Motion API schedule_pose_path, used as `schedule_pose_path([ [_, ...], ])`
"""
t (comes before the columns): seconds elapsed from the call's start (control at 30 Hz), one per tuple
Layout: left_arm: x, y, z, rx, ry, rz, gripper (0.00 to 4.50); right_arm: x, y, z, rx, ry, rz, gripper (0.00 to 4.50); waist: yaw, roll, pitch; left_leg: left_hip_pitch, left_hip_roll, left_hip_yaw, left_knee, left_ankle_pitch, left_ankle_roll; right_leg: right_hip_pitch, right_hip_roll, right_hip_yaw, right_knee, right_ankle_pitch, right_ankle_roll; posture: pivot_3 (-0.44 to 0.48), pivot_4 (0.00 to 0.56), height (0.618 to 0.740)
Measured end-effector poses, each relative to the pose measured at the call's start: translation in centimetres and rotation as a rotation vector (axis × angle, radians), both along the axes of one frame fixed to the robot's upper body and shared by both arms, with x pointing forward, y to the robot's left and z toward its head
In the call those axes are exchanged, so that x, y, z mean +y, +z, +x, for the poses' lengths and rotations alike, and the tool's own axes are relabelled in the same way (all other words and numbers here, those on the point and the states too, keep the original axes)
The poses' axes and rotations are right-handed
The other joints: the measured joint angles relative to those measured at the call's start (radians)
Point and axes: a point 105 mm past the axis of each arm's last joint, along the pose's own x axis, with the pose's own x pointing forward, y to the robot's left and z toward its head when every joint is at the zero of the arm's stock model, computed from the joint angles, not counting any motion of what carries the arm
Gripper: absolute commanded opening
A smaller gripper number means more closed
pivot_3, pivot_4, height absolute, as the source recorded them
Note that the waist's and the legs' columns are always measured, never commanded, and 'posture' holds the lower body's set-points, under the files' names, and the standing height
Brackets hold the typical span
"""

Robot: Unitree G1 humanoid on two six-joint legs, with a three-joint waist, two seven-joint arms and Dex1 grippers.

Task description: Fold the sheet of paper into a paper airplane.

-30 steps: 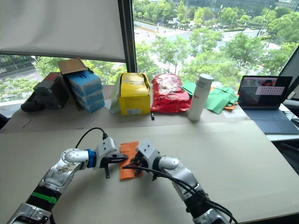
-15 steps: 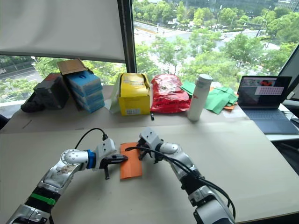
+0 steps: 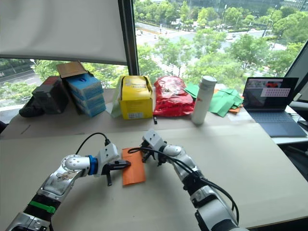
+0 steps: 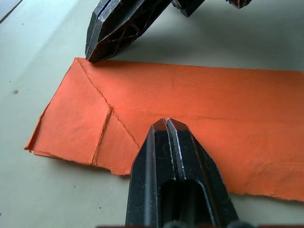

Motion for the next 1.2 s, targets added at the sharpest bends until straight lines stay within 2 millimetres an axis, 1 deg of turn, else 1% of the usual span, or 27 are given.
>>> schedule_pose_path([
  [0.07, -0.1, 0.1, -0.1, -0.002, -0.004, -0.001, 0.0, 0.1, 0.2, -0.6, -0.012, 0.028, 0.024, 0.02, 0.001, 0.0, 0.0, -0.001, 0.0, 0.0, -0.002, 0.002, -0.004, -0.001, 0.0, 0.0, -0.001, 0.0, 0.0, 0.0, 0.15, 0.74],
  [0.23, -0.2, 0.2, -0.1, -0.005, -0.008, -0.002, 0.0, 0.3, 0.7, -1.9, -0.037, 0.095, 0.035, 0.02, 0.004, 0.001, 0.0, -0.003, 0.0, 0.0, -0.004, 0.002, -0.004, -0.003, 0.0, -0.001, -0.003, 0.0, 0.0, 0.0, 0.15, 0.74],
  [0.37, -0.2, 0.2, -0.1, -0.004, -0.007, -0.002, 0.0, -0.4, -0.4, -2.6, -0.003, 0.096, 0.013, 0.02, 0.005, 0.001, 0.0, -0.004, 0.0, 0.0, -0.004, 0.002, -0.004, -0.003, 0.0, -0.001, -0.003, 0.0, 0.0, 0.0, 0.15, 0.74],
  [0.6, -0.2, 0.1, -0.1, 0.0, -0.005, -0.001, 0.0, -0.8, -0.7, -3.8, 0.01, 0.123, -0.017, 0.02, 0.009, 0.001, 0.001, -0.002, 0.0, 0.0, -0.004, 0.002, -0.003, -0.001, 0.0, -0.001, -0.003, 0.0, -0.001, 0.0, 0.15, 0.74],
  [0.83, -0.2, 0.1, -0.1, 0.002, -0.007, -0.001, 0.0, -1.2, -1.1, -5.8, 0.046, 0.178, -0.032, 0.02, 0.012, 0.001, 0.0, -0.001, 0.0, 0.0, -0.004, -0.001, 0.002, -0.001, 0.001, -0.001, -0.003, -0.001, -0.001, 0.0, 0.15, 0.74],
  [1.2, -0.2, 0.1, 0.0, 0.005, -0.008, 0.0, 0.0, -2.4, -1.4, -9.2, 0.118, 0.275, -0.085, 0.02, 0.014, 0.001, 0.0, 0.0, 0.0, 0.0, -0.004, -0.001, 0.003, 0.001, 0.002, -0.005, -0.004, -0.001, -0.001, 0.0, 0.15, 0.74],
])
